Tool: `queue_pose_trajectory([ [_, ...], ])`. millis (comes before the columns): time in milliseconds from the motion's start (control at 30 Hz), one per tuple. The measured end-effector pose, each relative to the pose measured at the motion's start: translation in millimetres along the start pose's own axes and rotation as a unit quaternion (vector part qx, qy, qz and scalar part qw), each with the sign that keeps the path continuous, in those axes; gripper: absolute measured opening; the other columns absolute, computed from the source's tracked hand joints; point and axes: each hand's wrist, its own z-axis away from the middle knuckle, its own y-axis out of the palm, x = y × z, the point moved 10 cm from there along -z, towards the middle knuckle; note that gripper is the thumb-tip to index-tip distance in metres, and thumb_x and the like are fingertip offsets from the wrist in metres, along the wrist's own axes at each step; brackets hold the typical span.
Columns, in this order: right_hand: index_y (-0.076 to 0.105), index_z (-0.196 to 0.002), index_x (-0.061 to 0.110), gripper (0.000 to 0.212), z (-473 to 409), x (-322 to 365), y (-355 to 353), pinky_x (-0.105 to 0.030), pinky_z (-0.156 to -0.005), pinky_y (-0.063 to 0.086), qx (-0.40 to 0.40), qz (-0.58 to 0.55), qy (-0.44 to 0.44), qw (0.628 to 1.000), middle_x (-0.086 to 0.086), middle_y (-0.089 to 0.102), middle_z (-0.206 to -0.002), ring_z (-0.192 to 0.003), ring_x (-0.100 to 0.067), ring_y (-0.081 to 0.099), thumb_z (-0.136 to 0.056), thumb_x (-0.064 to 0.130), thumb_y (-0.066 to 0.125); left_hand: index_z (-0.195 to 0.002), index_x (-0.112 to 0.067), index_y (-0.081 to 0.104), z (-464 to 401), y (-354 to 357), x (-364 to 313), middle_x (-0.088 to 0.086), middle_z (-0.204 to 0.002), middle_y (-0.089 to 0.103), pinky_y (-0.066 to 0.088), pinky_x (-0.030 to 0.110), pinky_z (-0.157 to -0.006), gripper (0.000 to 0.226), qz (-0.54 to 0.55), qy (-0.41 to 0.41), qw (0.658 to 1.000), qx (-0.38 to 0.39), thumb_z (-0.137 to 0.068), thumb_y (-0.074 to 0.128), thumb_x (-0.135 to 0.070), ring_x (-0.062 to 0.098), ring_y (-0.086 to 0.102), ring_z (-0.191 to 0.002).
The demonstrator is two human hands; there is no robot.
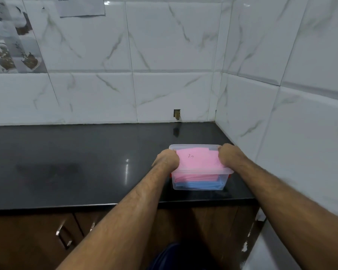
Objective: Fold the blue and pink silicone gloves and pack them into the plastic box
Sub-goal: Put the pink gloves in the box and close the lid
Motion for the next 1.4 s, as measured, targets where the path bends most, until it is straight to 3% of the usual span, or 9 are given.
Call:
queue_pose_trajectory([
  [133, 0.053, -0.133, 0.001, 0.041, -5, -5, 6, -0.044, -0.093, 0.049, 0.008, -0.034, 0.011, 0.999, -0.021, 0.060, -0.125, -0.117, -0.039, 0.059, -0.108, 0.018, 0.026, -0.141, -0.012, 0.053, 0, -3, -7, 0.013, -0.139, 0.057, 0.049, 0.040, -0.074, 0.046, -0.093, 0.034, 0.995, -0.022, -0.101, 0.031, -0.012, 0.032, 0.058, -0.114],
  [233, 0.057, -0.127, -0.002, 0.049, -7, -11, 7, -0.041, -0.086, 0.046, -0.008, -0.069, 0.017, 0.997, -0.022, 0.061, -0.115, -0.112, -0.040, 0.060, -0.109, 0.029, 0.024, -0.141, -0.007, 0.049, -1, -5, -12, 0.016, -0.136, 0.059, 0.049, 0.041, -0.082, 0.044, -0.110, 0.060, 0.991, -0.054, -0.101, 0.029, -0.008, 0.034, 0.060, -0.116],
  [433, 0.064, -0.114, 0.001, 0.045, -8, -26, 8, -0.035, -0.081, 0.045, -0.073, -0.177, 0.075, 0.979, -0.017, 0.066, -0.110, -0.092, -0.030, 0.057, -0.106, 0.039, 0.039, -0.123, -0.007, 0.063, -6, -8, 8, 0.014, -0.123, 0.066, 0.046, 0.037, -0.079, 0.053, 0.082, -0.014, 0.991, -0.102, -0.106, 0.031, -0.047, 0.027, 0.055, -0.091],
  [600, 0.067, -0.099, 0.004, 0.044, -6, -34, 6, -0.032, -0.072, 0.040, -0.102, -0.207, 0.100, 0.968, -0.012, 0.066, -0.094, -0.080, -0.027, 0.054, -0.104, 0.042, 0.045, -0.129, -0.007, 0.056, -4, -14, 15, 0.015, -0.131, 0.063, 0.045, 0.040, -0.083, 0.059, 0.132, -0.028, 0.980, -0.145, -0.097, 0.049, -0.057, 0.035, 0.061, -0.116],
  [767, 0.068, -0.108, 0.005, 0.052, 1, -38, 11, -0.034, -0.076, 0.046, -0.086, -0.227, 0.131, 0.961, -0.013, 0.069, -0.106, -0.088, -0.029, 0.060, -0.101, 0.052, 0.046, -0.142, -0.006, 0.050, -18, 6, 24, 0.016, -0.139, 0.058, 0.050, 0.038, -0.091, 0.077, 0.221, -0.065, 0.972, -0.049, -0.092, 0.056, -0.065, 0.036, 0.060, -0.120],
  [967, 0.066, -0.118, 0.003, 0.057, 5, -40, 12, -0.039, -0.082, 0.051, -0.081, -0.233, 0.145, 0.958, -0.017, 0.066, -0.118, -0.102, -0.034, 0.064, -0.100, 0.054, 0.046, -0.131, -0.007, 0.061, -22, 6, 27, 0.012, -0.129, 0.065, 0.046, 0.034, -0.080, 0.066, 0.227, -0.046, 0.969, -0.082, -0.093, 0.056, -0.062, 0.032, 0.063, -0.109],
  [1100, 0.061, -0.130, 0.014, 0.037, 22, -31, -14, -0.041, -0.087, 0.053, -0.170, -0.237, 0.112, 0.950, -0.012, 0.061, -0.129, -0.111, -0.033, 0.062, -0.098, 0.031, 0.057, -0.108, -0.018, 0.066, -3, 5, 30, -0.006, -0.102, 0.070, 0.041, 0.025, -0.065, 0.036, 0.358, 0.072, 0.914, -0.180, -0.098, 0.051, -0.049, 0.018, 0.065, -0.096],
  [1233, 0.063, -0.126, 0.022, 0.035, 49, -24, -26, -0.046, -0.092, 0.053, -0.242, -0.279, 0.081, 0.926, -0.009, 0.053, -0.130, -0.111, -0.031, 0.060, -0.094, 0.009, 0.052, -0.123, -0.030, 0.058, 7, 49, 23, -0.013, -0.117, 0.067, 0.050, 0.028, -0.089, 0.058, 0.426, 0.167, 0.887, -0.057, -0.090, 0.042, -0.076, 0.009, 0.062, -0.109],
  [1400, 0.070, -0.113, 0.026, 0.036, 89, -16, -5, -0.051, -0.114, 0.033, -0.276, -0.295, 0.037, 0.914, -0.003, 0.049, -0.145, -0.145, -0.029, 0.035, -0.091, 0.026, 0.042, -0.162, -0.026, 0.022, -2, 70, -12, -0.002, -0.165, 0.034, 0.033, 0.049, -0.119, 0.067, 0.152, 0.269, 0.950, -0.038, -0.105, 0.035, -0.058, 0.018, 0.033, -0.150],
])
